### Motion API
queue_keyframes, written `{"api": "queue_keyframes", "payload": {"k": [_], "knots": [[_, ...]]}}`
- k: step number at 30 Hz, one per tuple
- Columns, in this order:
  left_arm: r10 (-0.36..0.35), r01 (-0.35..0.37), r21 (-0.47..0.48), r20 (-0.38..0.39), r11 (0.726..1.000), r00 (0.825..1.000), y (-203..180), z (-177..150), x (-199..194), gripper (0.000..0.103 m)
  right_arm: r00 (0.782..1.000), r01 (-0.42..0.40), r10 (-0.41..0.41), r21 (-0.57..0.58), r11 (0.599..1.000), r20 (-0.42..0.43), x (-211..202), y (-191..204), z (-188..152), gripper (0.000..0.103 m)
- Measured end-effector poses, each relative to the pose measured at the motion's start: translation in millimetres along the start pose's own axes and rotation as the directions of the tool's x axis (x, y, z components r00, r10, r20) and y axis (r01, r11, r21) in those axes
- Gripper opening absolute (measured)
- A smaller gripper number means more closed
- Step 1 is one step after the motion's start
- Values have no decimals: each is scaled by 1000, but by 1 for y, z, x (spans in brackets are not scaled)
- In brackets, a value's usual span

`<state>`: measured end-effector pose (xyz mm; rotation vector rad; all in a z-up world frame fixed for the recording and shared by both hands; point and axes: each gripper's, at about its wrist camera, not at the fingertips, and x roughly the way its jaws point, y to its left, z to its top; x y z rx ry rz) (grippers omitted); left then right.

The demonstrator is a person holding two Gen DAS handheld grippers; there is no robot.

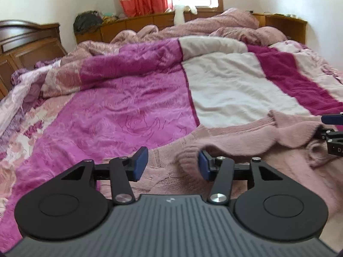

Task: Fold small clothes

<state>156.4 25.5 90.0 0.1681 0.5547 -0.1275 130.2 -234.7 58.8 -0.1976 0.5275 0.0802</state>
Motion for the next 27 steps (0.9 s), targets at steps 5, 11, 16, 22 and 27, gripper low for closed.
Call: {"api": "queue_keyframes", "payload": {"k": [5,11,16,22,27], "knots": [[-33,34,-6,36,999,999,4,1,-33,62,1000,-2,1,18,1000,26,-29,-3,-5,49],[-82,82,38,13,996,997,-5,-15,-45,62,998,-21,19,42,999,57,-61,0,-15,49],[-99,102,108,-35,989,994,-20,-32,-37,62,998,-41,39,47,998,45,-74,8,-30,49],[-78,88,228,-51,970,996,-42,-44,-21,62,998,-62,62,76,995,-3,-65,19,-49,49],[-64,79,280,-63,957,996,-51,-50,0,62,998,-65,68,131,989,-18,-56,20,-61,50]]}}
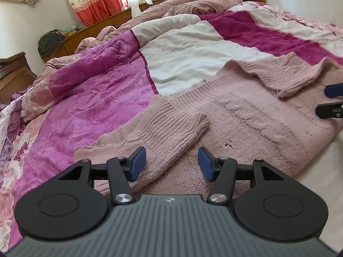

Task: Fold small clothes

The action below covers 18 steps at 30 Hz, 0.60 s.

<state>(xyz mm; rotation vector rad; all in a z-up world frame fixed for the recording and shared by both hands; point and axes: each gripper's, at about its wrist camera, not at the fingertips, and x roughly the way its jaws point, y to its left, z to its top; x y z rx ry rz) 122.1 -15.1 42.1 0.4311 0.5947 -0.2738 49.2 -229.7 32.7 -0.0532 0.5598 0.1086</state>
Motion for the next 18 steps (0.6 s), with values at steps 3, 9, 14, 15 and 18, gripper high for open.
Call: {"api": "queue_keyframes", "payload": {"k": [3,9,14,15,18], "knots": [[-2,3,-19,11,1000,1000,3,0,6,38,1000,-3,3,17,1000,2,0,-2,-2,51],[41,-36,-134,37,990,998,32,11,3,9,1000,-10,10,22,1000,3,0,-4,-4,52],[144,-132,-206,48,970,988,70,24,8,9,1000,-4,4,29,1000,5,0,-3,-5,52],[160,-147,-218,46,965,986,78,25,12,9,1000,-3,3,29,1000,5,0,-2,-5,52],[184,-175,-232,16,957,983,97,26,26,9,1000,-2,2,27,1000,0,0,-2,-4,52]]}}
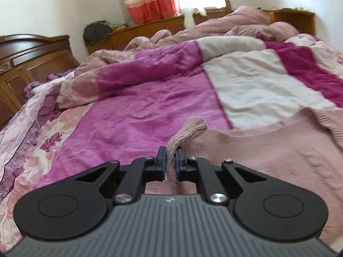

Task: Fold small clothes

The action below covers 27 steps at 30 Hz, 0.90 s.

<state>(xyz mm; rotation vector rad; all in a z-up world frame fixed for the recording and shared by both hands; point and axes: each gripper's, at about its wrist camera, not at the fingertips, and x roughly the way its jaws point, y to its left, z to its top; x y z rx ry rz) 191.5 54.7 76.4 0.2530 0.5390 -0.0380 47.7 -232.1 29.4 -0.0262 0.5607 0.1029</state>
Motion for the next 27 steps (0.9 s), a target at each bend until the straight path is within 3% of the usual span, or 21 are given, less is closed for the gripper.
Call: {"api": "queue_keyframes", "payload": {"k": [5,7,8,15,18,21,27], "knots": [[72,-76,-35,-100,996,992,16,-12,27,10,1000,-1,0,-13,1000,-8,-1,0,3,52],[70,-76,-45,-119,996,990,20,-19,27,11,1000,-2,2,-28,1000,-10,-2,0,6,52],[66,-73,-56,-119,996,991,22,-22,25,17,1000,-3,3,-37,999,-9,-4,1,8,52],[-11,-5,-170,-91,985,996,30,-26,-30,33,999,2,4,-125,992,45,-17,7,25,52],[-40,25,-189,-80,982,996,21,-29,-55,46,999,17,-8,-196,980,50,-13,12,28,52],[-88,73,-209,-68,975,994,8,-35,-76,47,998,32,-18,-282,959,52,-4,17,29,52],[-124,98,-227,-103,969,987,-21,-52,-89,47,1000,19,-12,-430,902,19,20,26,30,52]]}}
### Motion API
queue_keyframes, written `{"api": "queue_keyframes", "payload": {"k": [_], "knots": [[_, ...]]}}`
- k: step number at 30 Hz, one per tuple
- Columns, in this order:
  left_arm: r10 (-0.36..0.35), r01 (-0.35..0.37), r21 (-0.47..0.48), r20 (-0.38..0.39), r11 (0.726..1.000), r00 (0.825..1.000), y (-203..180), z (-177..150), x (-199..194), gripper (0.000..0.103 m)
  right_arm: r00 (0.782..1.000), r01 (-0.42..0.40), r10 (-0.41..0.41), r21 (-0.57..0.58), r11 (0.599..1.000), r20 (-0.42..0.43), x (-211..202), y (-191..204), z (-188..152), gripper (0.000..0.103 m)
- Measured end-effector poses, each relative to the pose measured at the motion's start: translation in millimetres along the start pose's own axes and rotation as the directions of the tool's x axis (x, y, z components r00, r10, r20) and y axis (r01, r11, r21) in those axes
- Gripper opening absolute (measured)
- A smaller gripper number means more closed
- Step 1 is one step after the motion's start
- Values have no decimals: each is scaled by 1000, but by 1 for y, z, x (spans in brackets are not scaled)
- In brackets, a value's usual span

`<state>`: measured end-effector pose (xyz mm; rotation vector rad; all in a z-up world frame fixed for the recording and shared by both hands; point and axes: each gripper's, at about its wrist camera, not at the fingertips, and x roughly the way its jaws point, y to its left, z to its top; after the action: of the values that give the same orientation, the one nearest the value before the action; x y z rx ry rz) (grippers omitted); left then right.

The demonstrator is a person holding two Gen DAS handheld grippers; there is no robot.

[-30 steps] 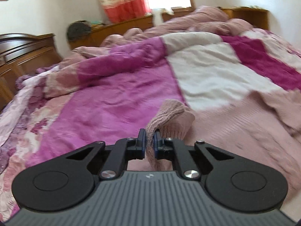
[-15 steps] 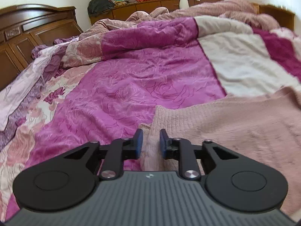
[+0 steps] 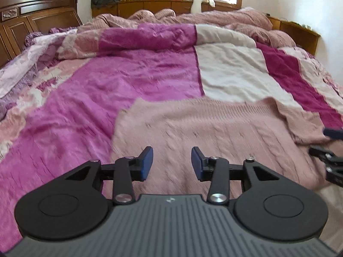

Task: Fold small clothes

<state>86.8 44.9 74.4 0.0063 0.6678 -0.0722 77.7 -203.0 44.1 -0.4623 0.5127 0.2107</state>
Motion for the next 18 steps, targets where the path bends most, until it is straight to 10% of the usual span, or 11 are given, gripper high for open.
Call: {"api": "queue_keyframes", "payload": {"k": [3,4,18], "knots": [[4,-5,-26,-44,1000,999,-5,-10,8,47,1000,-22,22,12,1000,0,7,-4,2,39],[7,-9,-34,-55,999,998,-5,-11,10,47,999,-36,36,43,998,-2,8,-9,4,15],[27,-29,-26,-72,999,997,-3,-11,21,49,996,79,-89,527,846,-6,30,-116,-4,11]]}}
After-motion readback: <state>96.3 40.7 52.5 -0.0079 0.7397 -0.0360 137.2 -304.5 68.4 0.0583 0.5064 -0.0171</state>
